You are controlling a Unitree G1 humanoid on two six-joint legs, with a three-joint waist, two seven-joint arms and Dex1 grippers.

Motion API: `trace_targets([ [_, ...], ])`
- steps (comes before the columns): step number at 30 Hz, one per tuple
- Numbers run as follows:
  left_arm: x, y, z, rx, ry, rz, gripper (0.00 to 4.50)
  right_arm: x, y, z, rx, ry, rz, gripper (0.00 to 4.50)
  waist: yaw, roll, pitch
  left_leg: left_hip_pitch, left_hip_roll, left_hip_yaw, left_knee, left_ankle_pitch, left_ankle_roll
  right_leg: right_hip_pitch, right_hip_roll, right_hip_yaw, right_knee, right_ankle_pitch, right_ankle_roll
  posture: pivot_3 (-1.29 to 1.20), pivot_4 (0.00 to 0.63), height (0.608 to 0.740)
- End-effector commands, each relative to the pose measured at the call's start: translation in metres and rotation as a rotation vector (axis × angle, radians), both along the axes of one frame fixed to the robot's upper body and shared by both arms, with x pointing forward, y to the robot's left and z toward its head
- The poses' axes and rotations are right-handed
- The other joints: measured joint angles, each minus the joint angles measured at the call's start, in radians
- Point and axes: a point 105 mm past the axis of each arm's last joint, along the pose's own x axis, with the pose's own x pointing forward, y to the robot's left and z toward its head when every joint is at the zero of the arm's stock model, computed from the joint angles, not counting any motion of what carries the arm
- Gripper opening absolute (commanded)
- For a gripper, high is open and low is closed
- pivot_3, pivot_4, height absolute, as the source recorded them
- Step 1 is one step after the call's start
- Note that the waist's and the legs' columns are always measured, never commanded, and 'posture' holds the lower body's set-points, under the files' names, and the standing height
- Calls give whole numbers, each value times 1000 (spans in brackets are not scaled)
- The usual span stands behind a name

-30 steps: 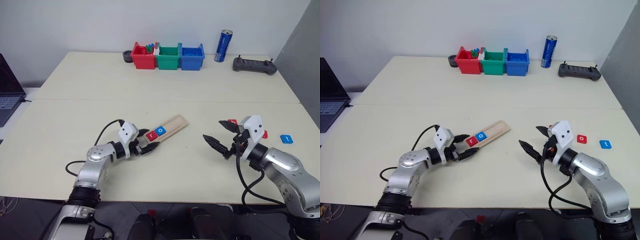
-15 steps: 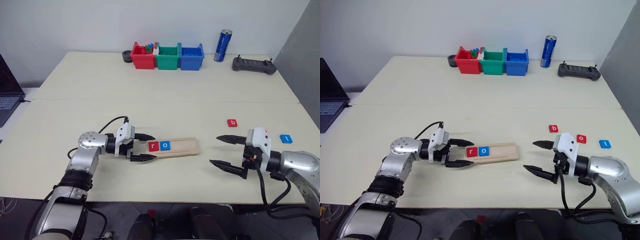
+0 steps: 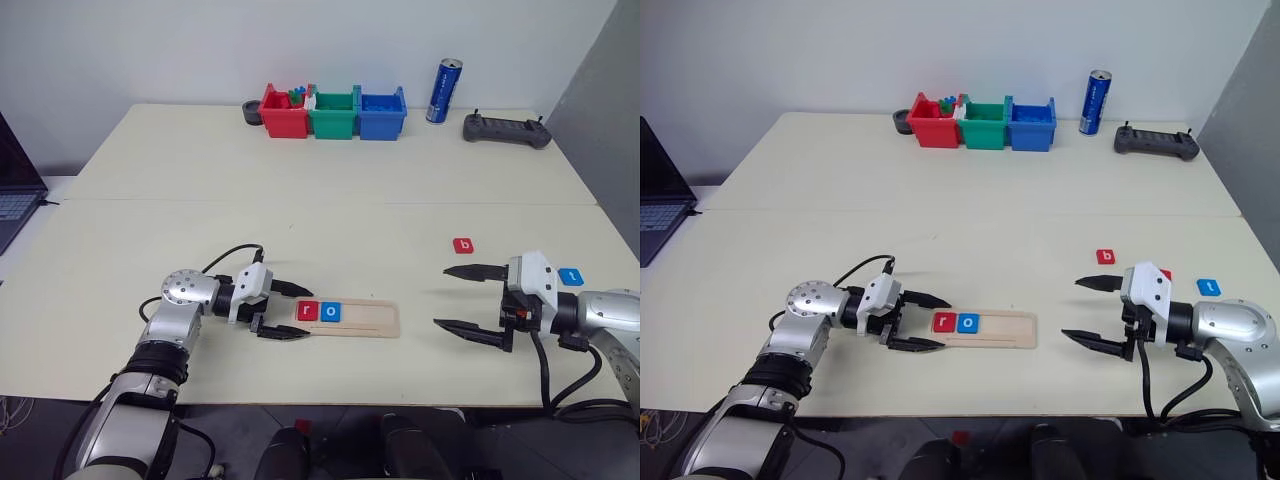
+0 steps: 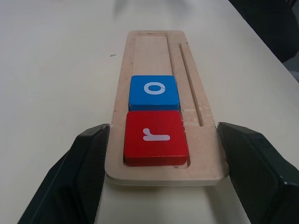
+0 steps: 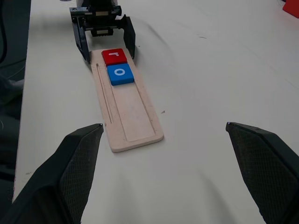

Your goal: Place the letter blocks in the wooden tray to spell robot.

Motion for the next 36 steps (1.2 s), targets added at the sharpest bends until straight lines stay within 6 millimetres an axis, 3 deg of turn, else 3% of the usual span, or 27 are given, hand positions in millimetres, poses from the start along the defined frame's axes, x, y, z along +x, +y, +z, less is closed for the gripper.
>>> trace_targets([
  [1, 13, -2, 6, -1, -58, 46, 3355, 2, 4, 8, 18, -26, 3, 4500, 0, 0, 0, 0, 0, 0, 0, 0, 0, 0, 0, 0, 0, 0, 0, 0, 150, 740],
  [12, 26, -16, 2, -18, -72, 67, 3355, 1, 7, 7, 20, -21, -5, 4500, 1, 0, 0, 0, 0, 0, 0, 0, 0, 0, 0, 0, 0, 0, 0, 0, 150, 740],
  [21, 36, -58, 2, -68, -90, 36, 3355, 1, 13, 8, 28, -27, -3, 4500, 6, -1, 0, 0, -1, 0, 1, 0, 0, 0, 0, 0, 0, 0, 0, 0, 150, 740],
  [36, 38, -78, 6, -80, -105, -11, 3355, 2, 17, 4, 53, -27, -37, 4500, 2, -1, 0, 0, -1, 0, 1, 0, 0, 0, 0, 0, 0, 0, 0, 0, 150, 740],
])
